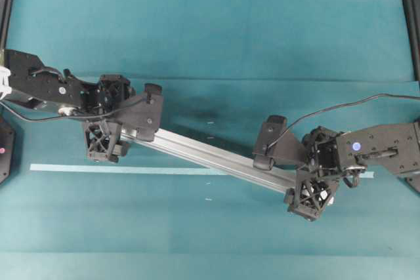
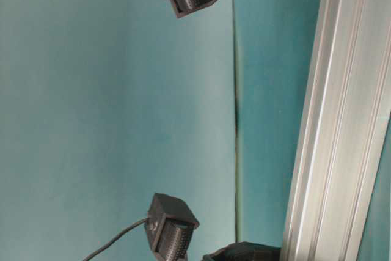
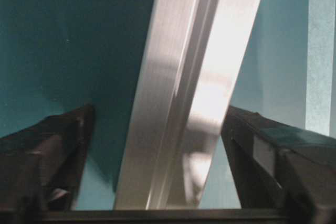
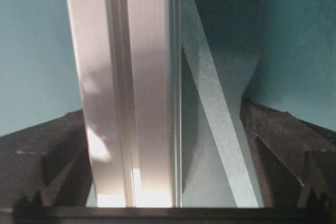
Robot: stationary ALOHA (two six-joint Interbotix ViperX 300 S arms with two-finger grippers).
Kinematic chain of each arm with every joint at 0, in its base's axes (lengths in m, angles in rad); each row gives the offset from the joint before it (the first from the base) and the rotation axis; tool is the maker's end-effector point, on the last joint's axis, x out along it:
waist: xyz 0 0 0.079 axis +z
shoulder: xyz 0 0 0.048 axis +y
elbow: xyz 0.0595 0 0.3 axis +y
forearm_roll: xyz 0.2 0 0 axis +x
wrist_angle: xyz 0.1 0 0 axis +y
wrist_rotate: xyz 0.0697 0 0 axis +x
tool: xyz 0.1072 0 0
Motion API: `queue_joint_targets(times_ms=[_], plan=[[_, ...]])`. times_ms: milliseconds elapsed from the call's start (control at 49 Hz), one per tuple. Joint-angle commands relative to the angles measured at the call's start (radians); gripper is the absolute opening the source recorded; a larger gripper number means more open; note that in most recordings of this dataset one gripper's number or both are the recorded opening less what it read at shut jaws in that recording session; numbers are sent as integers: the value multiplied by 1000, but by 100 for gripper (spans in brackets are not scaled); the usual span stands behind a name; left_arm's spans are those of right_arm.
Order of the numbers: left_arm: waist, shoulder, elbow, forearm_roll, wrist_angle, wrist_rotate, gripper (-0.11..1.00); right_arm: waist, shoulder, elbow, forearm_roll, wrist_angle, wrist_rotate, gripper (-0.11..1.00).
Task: Lift the metal rail with both hands.
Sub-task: 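Close both grippers around the rail ends, then lift the rail with both grippers and swing it level, away from the strip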
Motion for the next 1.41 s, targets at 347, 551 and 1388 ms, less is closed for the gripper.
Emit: queue_joint_targets(times_ms=[347,551,1388], plan=[[-28,-55,5,2,-6,12,39,0,21,-38,23,-41,-2,42],[-28,-54,3,2,-18,14,39,0,20,-38,57,-44,-3,42],[-28,-225,-195,2,344,14,39,-63,-224,-196,110,262,-6,42]])
